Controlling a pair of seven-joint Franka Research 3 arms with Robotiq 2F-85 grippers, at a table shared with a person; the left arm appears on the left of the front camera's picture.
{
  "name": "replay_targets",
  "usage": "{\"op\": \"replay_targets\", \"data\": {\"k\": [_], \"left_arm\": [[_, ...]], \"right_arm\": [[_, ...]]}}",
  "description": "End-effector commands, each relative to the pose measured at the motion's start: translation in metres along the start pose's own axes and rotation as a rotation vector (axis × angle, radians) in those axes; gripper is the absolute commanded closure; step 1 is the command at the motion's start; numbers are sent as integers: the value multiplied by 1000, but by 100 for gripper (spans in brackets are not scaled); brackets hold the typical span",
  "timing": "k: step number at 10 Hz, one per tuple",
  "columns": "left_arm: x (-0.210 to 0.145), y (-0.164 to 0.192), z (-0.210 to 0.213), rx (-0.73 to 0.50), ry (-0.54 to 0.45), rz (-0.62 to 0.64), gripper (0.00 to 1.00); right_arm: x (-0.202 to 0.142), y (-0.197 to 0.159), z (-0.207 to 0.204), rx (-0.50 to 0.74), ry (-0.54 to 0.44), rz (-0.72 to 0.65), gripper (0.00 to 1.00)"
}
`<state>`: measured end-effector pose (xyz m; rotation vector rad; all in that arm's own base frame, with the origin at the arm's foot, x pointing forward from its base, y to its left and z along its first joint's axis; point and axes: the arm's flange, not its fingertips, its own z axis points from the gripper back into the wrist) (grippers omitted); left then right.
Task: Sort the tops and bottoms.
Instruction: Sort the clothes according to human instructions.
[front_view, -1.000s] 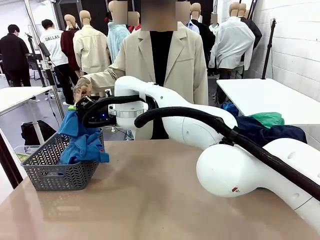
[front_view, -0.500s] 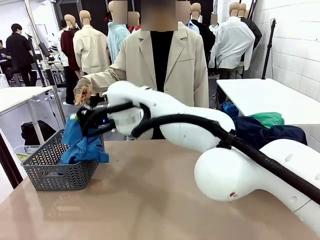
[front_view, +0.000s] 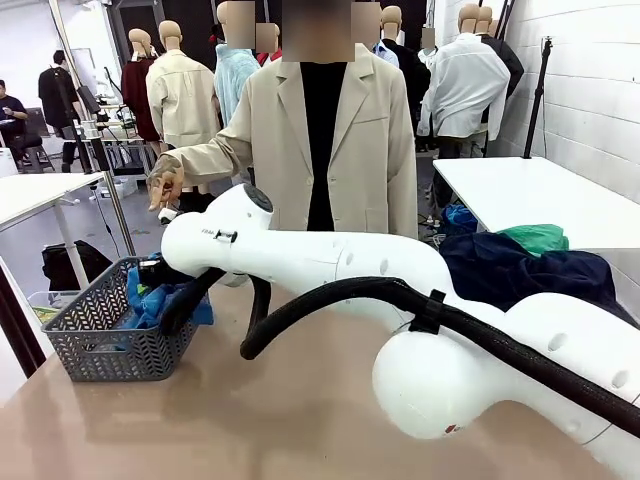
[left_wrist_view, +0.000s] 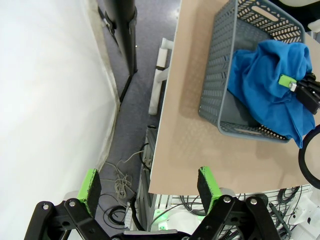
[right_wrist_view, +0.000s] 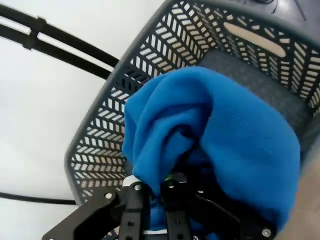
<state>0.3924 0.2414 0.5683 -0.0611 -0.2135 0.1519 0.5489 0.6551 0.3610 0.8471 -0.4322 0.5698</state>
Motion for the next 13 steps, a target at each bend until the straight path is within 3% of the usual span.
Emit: {"op": "replay_targets", "data": {"k": [1,4,5,10,12,13], "left_arm": [[1,0,2,-5,5,12,0],[1,0,2,-5,5,12,0],[1,0,2,-5,5,12,0],[1,0,2,-5,5,12,0],[1,0,2,-5,5,12,0],[1,0,2,-5,5,12,0]], "right_arm": [[63,-12,-93,-52,83,-23,64],[55,2,-90,-76,114,2,6],[55,9,-89,-83,128,15,0],[54,72,-86,-80,145,207,0],[53,92,-81,-161,97,267,0],[55,99,-73,-273,69,297,0]]}}
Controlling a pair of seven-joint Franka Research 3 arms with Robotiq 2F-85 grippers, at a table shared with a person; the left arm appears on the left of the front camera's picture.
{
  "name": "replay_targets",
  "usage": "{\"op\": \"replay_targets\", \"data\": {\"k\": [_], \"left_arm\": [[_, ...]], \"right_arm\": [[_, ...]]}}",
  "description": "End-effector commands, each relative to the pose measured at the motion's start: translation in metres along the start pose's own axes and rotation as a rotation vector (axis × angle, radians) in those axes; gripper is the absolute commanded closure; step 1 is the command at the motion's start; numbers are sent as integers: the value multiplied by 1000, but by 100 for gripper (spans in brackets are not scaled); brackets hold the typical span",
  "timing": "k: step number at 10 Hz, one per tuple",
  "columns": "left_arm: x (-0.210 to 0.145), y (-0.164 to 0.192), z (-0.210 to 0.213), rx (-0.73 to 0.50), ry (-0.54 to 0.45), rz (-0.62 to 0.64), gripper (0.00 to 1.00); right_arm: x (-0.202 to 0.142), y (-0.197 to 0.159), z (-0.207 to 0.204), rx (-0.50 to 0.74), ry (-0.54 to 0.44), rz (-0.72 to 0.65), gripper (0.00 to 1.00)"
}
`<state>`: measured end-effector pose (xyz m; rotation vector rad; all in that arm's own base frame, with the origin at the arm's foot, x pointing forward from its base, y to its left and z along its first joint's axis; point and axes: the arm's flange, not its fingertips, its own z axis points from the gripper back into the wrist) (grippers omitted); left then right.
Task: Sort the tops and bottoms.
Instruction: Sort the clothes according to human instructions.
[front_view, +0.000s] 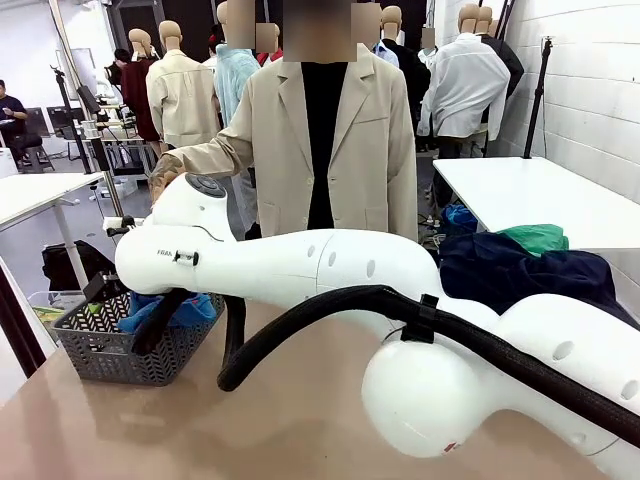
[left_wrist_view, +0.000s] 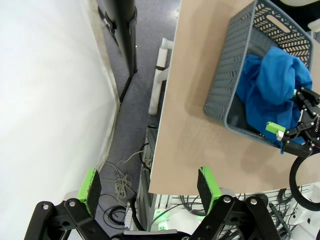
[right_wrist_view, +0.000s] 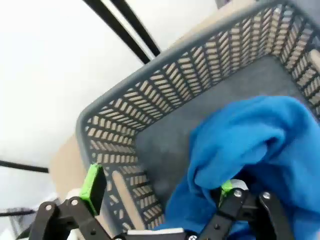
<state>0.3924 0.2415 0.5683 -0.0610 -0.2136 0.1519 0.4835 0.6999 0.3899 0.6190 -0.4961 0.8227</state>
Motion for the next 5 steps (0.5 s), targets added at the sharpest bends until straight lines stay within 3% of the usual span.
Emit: {"op": "replay_targets", "data": {"k": [1,5], "left_arm": [[1,0,2,-5,6,12,0],[1,0,2,-5,6,12,0]], "right_arm": [[83,13,-42,-203,3,9,0],[92,75,50,-435,63,-112,0]]}}
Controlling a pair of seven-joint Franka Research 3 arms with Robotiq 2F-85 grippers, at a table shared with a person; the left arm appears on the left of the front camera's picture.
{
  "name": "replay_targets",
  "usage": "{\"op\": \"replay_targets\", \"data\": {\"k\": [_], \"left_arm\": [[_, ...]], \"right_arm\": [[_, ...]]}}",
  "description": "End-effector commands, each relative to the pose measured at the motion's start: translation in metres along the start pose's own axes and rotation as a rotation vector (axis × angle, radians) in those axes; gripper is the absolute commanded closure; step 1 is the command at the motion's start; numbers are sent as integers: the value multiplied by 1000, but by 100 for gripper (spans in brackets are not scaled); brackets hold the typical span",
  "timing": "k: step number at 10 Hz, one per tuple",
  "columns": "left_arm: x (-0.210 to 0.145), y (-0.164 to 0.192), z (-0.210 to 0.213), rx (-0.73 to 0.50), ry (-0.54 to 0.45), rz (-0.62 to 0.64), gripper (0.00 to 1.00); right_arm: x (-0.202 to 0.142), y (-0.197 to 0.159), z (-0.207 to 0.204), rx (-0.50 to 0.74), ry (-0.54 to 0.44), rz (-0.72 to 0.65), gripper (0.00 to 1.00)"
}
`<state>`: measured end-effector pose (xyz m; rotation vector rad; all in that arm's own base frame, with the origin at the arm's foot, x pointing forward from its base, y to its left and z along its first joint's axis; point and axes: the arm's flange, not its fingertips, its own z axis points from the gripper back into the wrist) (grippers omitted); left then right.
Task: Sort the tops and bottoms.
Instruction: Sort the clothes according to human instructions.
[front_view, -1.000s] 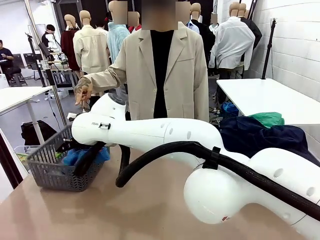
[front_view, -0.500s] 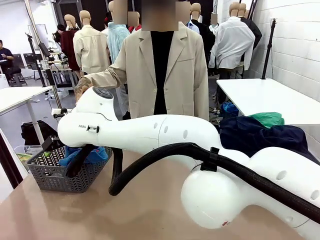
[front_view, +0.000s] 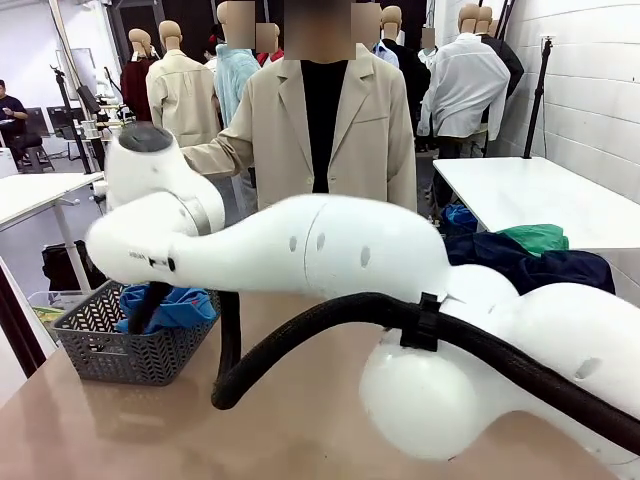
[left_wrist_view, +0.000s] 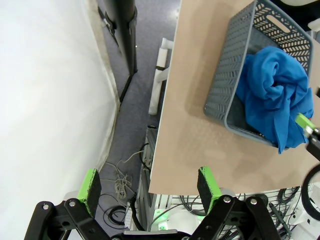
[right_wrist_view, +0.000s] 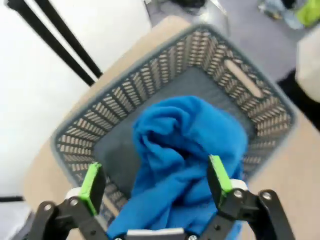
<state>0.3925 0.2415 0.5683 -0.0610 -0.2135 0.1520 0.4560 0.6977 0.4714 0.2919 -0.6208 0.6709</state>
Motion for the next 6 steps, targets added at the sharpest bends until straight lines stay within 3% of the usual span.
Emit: {"op": "replay_targets", "data": {"k": [1,2,3,6], "left_arm": [[1,0,2,-5,5,12,0],[1,0,2,-5,5,12,0],[1,0,2,-5,5,12,0],[1,0,2,-5,5,12,0]], "right_arm": [[65,38,27,-113,151,-124,0],[59,32,55,-148,247,-212,0],[6,8,33,-58,52,-52,0],[6,8,33,-58,52,-52,0]]}}
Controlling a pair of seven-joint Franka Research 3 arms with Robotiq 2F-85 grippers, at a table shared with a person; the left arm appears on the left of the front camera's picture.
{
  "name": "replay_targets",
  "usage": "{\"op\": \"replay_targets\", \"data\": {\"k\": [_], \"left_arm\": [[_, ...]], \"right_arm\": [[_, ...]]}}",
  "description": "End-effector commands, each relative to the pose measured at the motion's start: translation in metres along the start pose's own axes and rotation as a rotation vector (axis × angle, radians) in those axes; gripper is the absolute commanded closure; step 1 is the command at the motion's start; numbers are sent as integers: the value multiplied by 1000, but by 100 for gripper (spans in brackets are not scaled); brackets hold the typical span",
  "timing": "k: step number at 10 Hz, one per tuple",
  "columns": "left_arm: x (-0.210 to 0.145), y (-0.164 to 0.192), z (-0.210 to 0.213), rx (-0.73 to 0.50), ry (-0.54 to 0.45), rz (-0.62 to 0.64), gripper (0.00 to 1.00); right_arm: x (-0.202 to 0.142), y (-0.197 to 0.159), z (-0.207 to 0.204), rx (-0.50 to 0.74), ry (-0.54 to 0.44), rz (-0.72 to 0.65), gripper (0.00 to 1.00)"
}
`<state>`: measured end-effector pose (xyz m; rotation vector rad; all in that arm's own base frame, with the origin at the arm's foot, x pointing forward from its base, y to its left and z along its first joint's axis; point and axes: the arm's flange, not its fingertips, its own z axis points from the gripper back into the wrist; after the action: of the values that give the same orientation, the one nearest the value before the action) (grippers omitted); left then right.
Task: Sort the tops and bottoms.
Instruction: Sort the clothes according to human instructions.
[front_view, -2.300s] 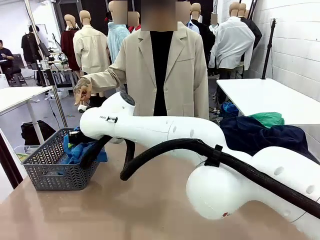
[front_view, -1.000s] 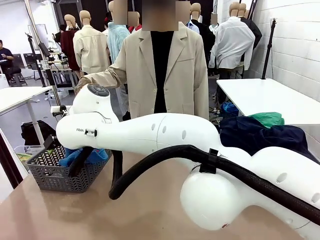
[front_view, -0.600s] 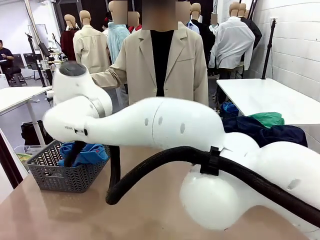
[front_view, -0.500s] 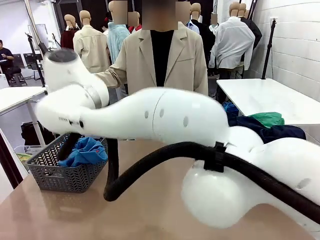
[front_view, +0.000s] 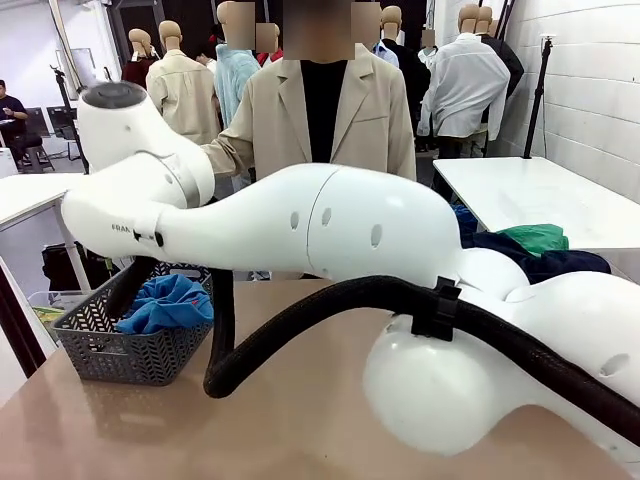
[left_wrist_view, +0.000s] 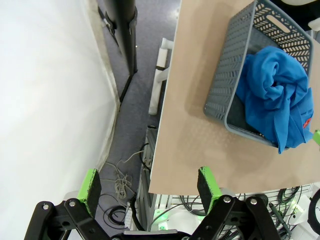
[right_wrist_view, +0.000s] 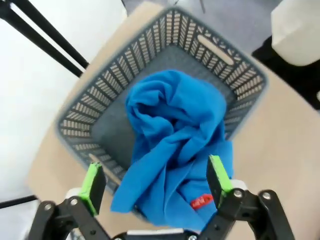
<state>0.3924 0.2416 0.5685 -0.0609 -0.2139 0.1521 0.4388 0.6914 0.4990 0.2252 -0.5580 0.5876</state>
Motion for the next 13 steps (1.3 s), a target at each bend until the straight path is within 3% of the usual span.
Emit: {"op": "replay_targets", "data": {"k": [1,2,3,5,6,8,9,13], "left_arm": [[1,0,2,-5,6,12,0],[1,0,2,-5,6,12,0],[1,0,2,-5,6,12,0],[1,0,2,-5,6,12,0],[1,0,2,-5,6,12,0],[1,0,2,-5,6,12,0],[1,0,2,-5,6,12,0],[1,0,2,-5,6,12,0]], "right_arm": [[2,0,15,-10,19,-14,0],[-13,-27,47,-40,167,49,0],[-22,-53,84,1,233,36,0],[-65,-90,151,-35,326,-40,0],[-88,-105,168,-97,373,-92,0],[-130,-137,179,-137,369,-260,0],[10,-87,185,-105,370,-93,0],[10,-87,185,-105,370,-93,0]]}}
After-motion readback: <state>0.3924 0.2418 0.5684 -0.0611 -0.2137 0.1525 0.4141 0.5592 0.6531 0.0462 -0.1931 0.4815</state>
